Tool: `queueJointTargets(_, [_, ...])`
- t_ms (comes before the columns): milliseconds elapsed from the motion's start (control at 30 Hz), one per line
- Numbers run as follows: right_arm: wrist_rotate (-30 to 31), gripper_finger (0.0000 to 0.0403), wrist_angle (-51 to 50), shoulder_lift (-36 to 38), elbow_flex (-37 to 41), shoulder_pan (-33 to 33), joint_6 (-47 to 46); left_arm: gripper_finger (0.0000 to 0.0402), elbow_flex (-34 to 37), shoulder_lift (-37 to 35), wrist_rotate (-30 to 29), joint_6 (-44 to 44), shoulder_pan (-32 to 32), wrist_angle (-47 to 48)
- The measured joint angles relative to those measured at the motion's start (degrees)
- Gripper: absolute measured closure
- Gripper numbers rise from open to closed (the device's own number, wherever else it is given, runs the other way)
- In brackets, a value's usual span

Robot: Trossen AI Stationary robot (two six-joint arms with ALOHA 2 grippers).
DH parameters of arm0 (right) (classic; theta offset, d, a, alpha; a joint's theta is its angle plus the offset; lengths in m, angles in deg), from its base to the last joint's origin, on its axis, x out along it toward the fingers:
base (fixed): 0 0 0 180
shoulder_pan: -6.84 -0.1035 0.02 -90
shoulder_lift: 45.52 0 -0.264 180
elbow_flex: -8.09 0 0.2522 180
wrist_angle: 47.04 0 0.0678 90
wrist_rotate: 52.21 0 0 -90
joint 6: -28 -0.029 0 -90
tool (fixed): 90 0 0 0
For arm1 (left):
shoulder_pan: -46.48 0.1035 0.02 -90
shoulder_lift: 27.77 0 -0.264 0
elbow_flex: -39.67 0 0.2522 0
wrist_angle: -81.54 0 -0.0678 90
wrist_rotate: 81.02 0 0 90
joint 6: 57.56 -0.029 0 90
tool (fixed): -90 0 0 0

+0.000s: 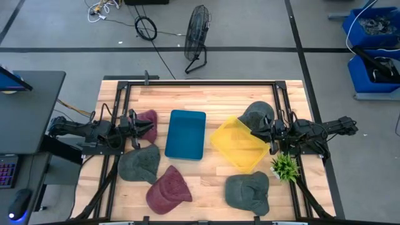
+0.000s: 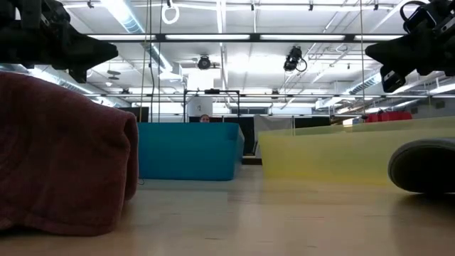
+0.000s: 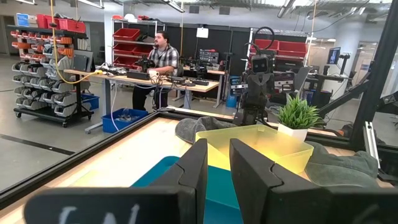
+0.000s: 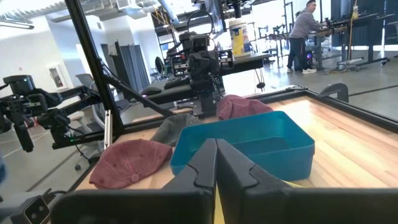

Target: Pick & Place hat

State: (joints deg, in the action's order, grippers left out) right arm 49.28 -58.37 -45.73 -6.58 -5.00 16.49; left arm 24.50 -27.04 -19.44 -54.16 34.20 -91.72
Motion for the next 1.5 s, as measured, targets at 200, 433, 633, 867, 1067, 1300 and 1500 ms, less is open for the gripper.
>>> queueJointTargets(200, [0.02,0.0392,0.01,0.01,0.00,0.00,0.00,0.0330,0.02,0.00,-0.02,-4.86,0.01,0.01])
queueJointTargets(433, [0.01,0.0392,0.00,0.02,0.00,0.00,0.00,0.0330,0.02,0.00,0.06,-24.48,0.01,-0.12])
queueJointTargets(633, [0.01,0.0392,0.00,0.01,-0.01,0.00,0.00,0.0330,0.02,0.00,0.26,-19.51,-0.04,-0.45])
queueJointTargets(867, [3.67,0.0392,0.93,0.00,0.00,-0.02,0.04,0.0330,-0.04,0.00,0.19,-10.34,0.21,-2.15])
queueJointTargets(1067, [15.00,0.0392,1.32,0.01,0.00,0.02,3.79,0.0330,-0.04,0.00,-0.17,-0.99,0.67,-3.57])
queueJointTargets(1300, [20.06,0.0392,4.98,0.02,0.00,0.04,9.26,0.0330,-0.02,0.00,-0.39,-11.50,0.98,-15.78])
queueJointTargets(1500, [27.50,0.0392,4.21,0.00,0.00,0.07,10.81,0.0330,-1.06,0.01,-0.55,-16.52,1.01,-21.85])
